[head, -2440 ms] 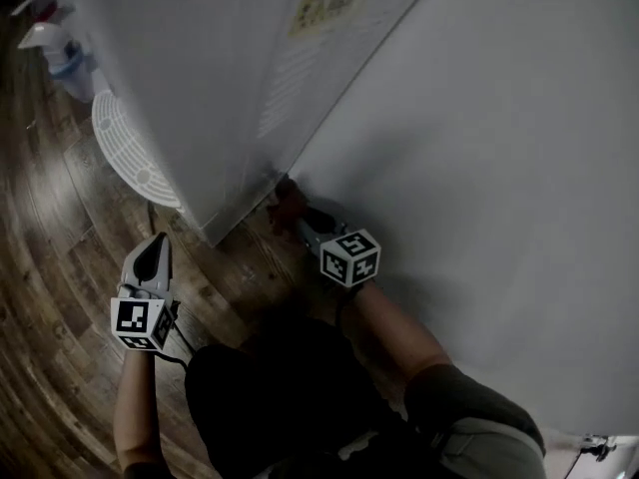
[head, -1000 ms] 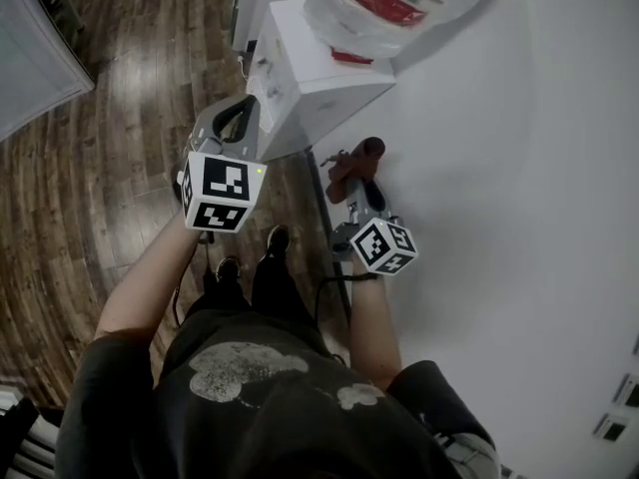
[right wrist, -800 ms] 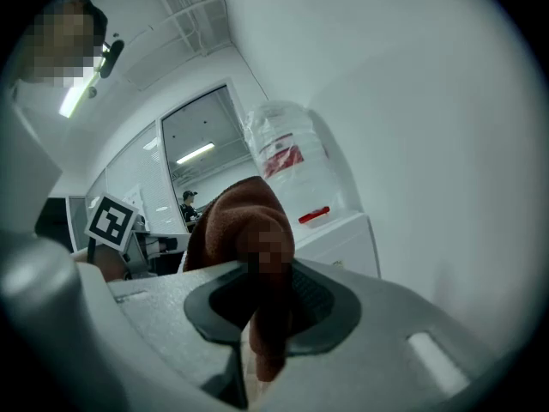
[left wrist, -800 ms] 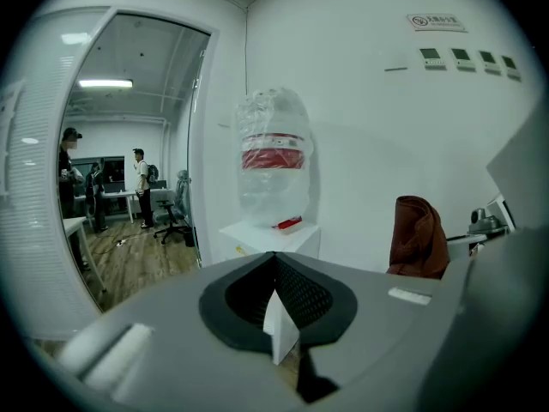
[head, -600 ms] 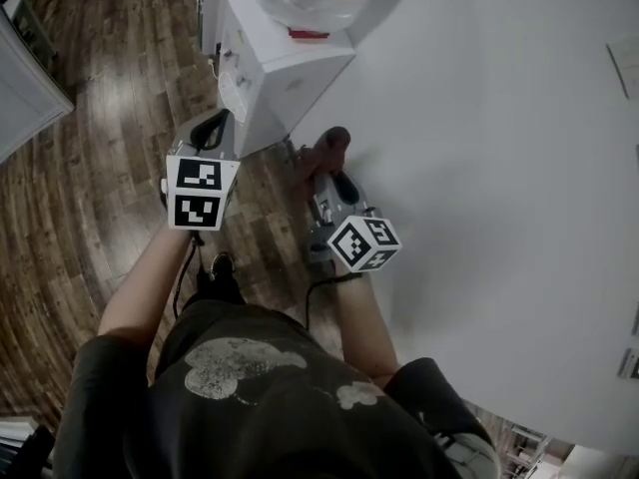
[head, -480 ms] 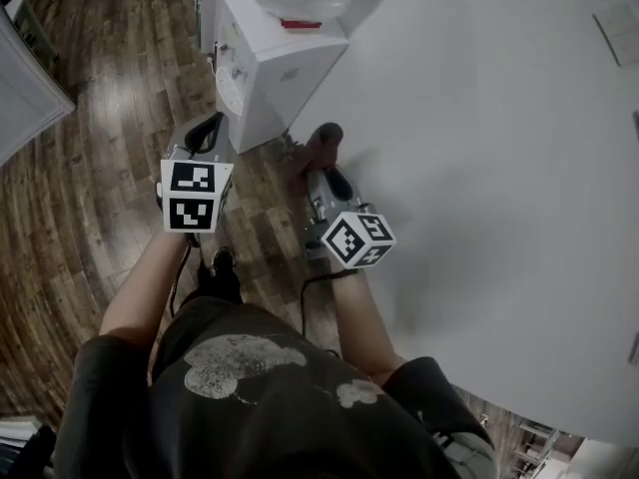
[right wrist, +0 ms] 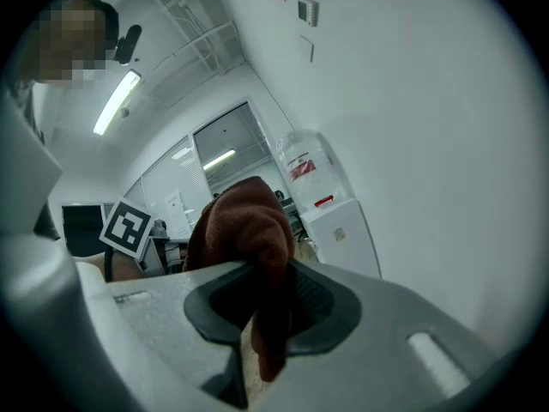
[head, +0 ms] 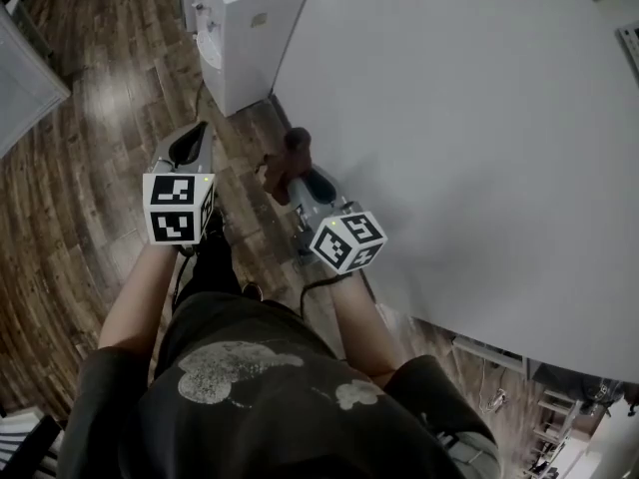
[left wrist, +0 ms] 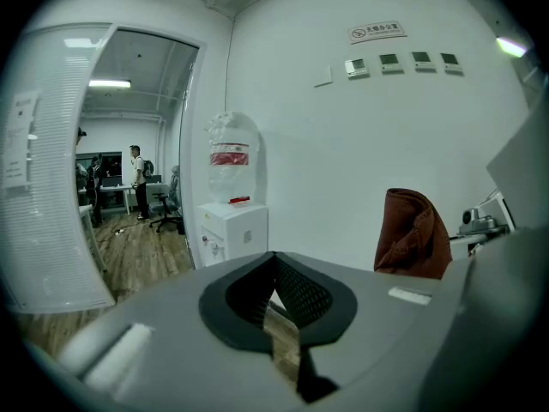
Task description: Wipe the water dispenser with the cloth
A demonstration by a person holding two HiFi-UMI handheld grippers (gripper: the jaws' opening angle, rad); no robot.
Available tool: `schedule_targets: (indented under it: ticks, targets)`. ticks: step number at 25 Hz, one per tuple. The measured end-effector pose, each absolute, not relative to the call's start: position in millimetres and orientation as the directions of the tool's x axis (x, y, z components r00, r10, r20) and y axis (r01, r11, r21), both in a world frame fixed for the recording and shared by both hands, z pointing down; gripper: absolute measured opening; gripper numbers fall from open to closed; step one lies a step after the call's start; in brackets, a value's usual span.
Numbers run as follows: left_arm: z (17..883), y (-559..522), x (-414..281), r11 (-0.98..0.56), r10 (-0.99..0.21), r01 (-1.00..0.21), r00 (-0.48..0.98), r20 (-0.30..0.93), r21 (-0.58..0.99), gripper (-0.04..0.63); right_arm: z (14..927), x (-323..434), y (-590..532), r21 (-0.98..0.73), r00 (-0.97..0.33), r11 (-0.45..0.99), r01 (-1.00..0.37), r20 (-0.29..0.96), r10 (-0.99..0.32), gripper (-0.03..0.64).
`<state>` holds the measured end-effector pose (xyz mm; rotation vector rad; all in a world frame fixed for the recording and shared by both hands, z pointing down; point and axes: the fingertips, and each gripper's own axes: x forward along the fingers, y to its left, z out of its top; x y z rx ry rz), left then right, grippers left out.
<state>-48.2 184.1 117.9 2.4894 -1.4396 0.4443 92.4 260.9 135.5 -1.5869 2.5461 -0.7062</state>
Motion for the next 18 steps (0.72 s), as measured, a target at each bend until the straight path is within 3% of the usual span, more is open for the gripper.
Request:
schedule_targets:
  ticks: [6,18]
  targets:
    - [143.5,266.1,-56.5,-0.477,-0.789,-0.877,0.455,0.412,0.055,0.018,159.7,78.7,323.1,-0.443,-0.523,0.397,-0.804,0.21,-0.826,0.063]
    - [139.6,349.3,-58.0,-0.572,-0.77,-0.806,0.591,0.24,0.15,0.018,161.8,42.8,369.8,-0.388,-0.576,0.467,-0.794,0.237,-0.783,0.063]
